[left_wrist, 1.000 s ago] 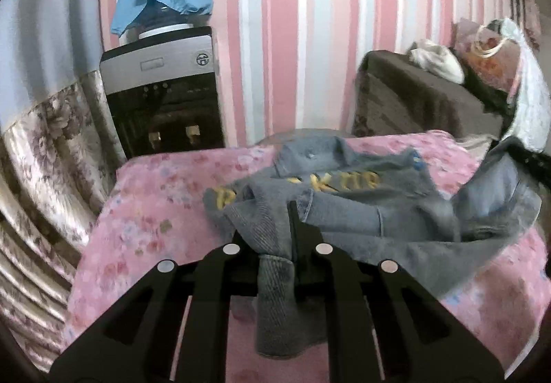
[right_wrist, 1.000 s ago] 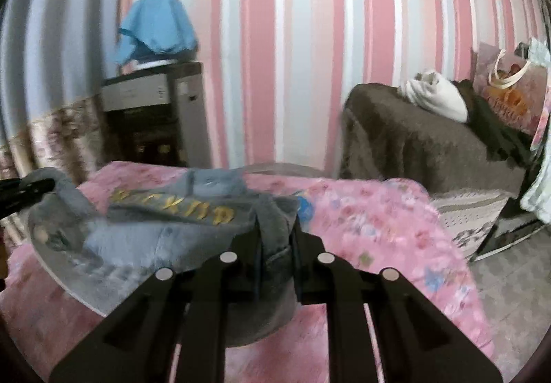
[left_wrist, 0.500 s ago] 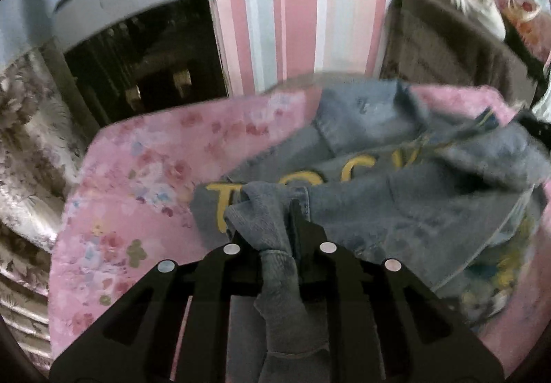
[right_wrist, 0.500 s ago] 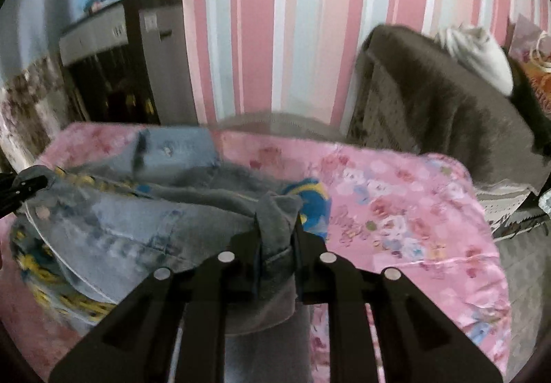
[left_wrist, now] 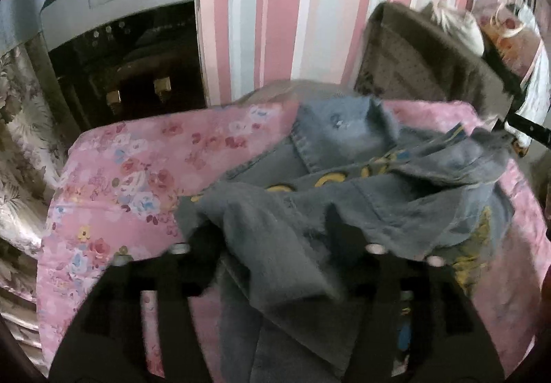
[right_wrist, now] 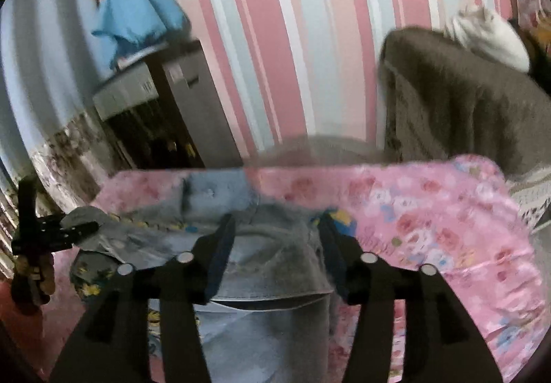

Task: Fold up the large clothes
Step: 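Open both tools and release the folded jacket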

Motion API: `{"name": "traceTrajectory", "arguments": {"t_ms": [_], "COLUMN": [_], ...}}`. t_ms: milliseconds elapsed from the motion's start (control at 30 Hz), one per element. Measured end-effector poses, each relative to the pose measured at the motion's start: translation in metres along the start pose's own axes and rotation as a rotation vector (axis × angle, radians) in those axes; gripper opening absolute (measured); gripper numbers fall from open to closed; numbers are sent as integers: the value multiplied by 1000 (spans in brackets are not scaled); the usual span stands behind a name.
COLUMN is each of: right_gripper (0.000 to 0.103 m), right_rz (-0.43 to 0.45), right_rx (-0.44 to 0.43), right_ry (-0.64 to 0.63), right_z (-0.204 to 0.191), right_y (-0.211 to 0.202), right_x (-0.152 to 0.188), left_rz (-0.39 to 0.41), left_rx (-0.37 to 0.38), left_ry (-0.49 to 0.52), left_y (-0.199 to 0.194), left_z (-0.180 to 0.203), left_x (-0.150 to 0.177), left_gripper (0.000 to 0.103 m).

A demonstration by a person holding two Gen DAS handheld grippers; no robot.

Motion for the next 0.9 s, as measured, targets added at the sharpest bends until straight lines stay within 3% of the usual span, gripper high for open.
{"name": "traceTrajectory", "arguments": {"t_ms": [33, 67, 267, 467, 633, 800, 900], "right_gripper": [55, 56, 57, 57, 57, 57, 56], "right_rz": [7, 12, -32, -79, -62, -68, -65], "right_rx": [5, 10, 68, 70, 64, 58, 67], "right_ry": [-11, -26, -95, -107, -85, -81, -102], "right_z": [-1, -1, 5, 18, 23, 23, 20], "right_y": [-5, -9, -3, 7, 5, 7, 14], "right_x": [-2, -3, 17, 45, 54, 60, 62], "left_rz": [17, 46, 74, 40, 77, 77, 64], "left_rx": [-21, -44, -68, -49, -13, -67, -82], "left_ry": [3, 15, 34, 29, 32, 32, 31], "left_y": [-5, -13, -32, -29, -38, -26, -13], "left_z": [0, -1, -15, -26, -14, -13, -15], "left_x": [-2, -5, -1, 26, 33, 26, 20], "left_gripper": [91, 92, 93, 93, 93, 92, 85]}}
Point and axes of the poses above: each gripper's, at about its wrist camera, not at the fingertips, and y roughly the way its jaws point, z to its right, x to its underside, the point moved 5 cm from there along y, roughly the way its jaws point, and after that the axes turned 2 degrees about z, right-handed, at the moved point
